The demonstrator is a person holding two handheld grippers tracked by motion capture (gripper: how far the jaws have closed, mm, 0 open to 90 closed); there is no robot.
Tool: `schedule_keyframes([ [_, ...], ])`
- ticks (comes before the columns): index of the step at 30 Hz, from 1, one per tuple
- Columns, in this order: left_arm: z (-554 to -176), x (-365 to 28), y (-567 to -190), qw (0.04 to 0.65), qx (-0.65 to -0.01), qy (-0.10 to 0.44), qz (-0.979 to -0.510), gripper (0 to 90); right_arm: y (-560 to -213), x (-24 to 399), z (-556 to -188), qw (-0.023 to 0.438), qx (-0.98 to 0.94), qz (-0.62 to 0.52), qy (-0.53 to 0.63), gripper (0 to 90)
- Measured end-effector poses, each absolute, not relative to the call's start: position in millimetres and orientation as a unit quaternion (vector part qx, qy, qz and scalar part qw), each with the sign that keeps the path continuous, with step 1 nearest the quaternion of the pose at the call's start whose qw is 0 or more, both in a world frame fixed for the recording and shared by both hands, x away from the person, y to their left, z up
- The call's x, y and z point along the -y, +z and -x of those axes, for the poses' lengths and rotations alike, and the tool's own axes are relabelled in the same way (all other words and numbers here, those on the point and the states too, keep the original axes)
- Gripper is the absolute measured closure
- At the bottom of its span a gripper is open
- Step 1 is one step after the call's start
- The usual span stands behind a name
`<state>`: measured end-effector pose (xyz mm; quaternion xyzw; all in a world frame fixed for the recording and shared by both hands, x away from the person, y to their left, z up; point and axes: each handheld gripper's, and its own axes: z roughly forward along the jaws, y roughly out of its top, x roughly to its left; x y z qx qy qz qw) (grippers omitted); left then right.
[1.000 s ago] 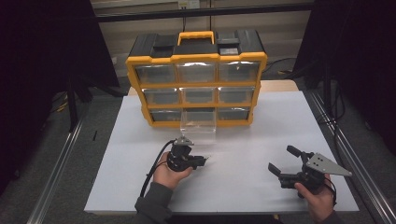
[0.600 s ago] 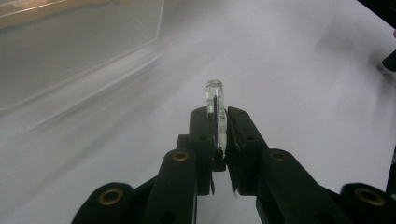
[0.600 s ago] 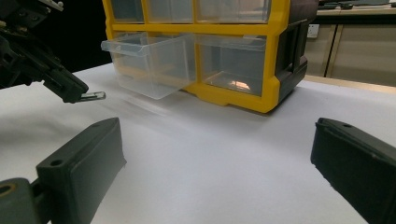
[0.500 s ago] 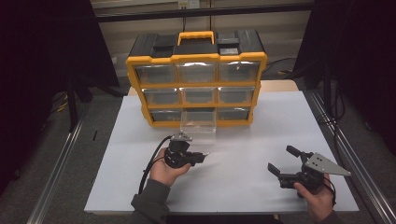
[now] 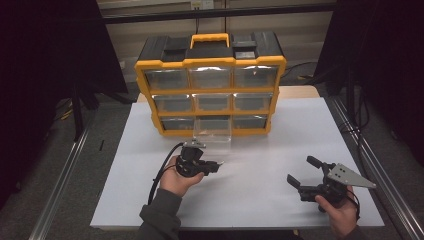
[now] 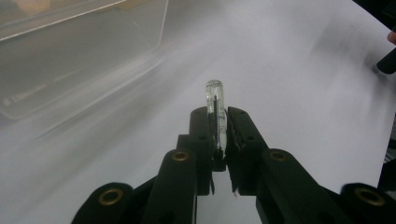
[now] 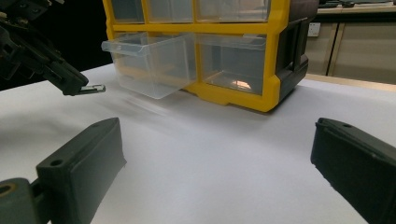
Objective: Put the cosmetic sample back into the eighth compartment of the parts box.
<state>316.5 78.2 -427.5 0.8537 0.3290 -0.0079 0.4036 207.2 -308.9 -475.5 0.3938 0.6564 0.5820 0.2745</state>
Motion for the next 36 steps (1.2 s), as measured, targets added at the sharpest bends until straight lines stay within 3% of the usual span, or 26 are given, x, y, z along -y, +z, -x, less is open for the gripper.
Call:
schedule_keyframes([
  [36, -332, -78, -388, 0.401, -0.31, -0.018, -0.862, 81.2, -476, 309, -208, 0.271, -0.662, -0.385, 0.583, 1.7],
])
